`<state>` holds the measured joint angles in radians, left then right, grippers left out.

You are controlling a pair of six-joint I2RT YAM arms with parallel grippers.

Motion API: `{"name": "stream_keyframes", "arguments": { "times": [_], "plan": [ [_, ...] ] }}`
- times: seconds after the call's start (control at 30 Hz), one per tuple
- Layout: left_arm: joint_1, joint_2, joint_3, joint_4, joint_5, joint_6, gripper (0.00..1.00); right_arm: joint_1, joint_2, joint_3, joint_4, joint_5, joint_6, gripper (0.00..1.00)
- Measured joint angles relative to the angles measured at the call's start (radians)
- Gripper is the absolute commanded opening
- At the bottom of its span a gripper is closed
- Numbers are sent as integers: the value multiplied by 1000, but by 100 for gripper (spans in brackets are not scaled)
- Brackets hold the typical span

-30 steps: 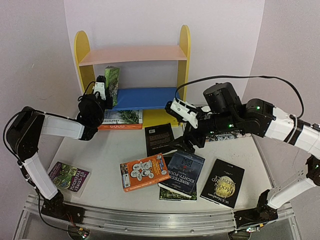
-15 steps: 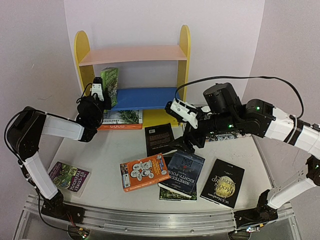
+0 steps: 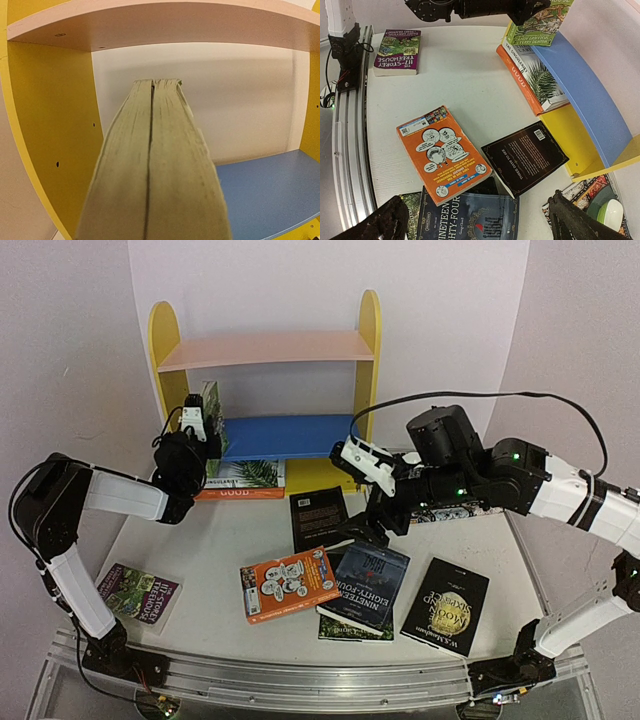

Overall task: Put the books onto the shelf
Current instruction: Place the book on the shelf.

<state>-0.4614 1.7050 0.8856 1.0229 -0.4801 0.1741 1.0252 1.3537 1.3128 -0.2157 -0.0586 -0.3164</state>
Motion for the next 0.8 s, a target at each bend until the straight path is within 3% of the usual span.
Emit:
{"name": "stream_keyframes", "arguments": {
  "times": [0.4,0.8],
  "plan": [
    [93,29,130,-164,-11,-18,0,0,0,0,0,0,0,98],
    [145,134,285,-228,26,-35,0,0,0,0,0,0,-1,98]
  ]
}}
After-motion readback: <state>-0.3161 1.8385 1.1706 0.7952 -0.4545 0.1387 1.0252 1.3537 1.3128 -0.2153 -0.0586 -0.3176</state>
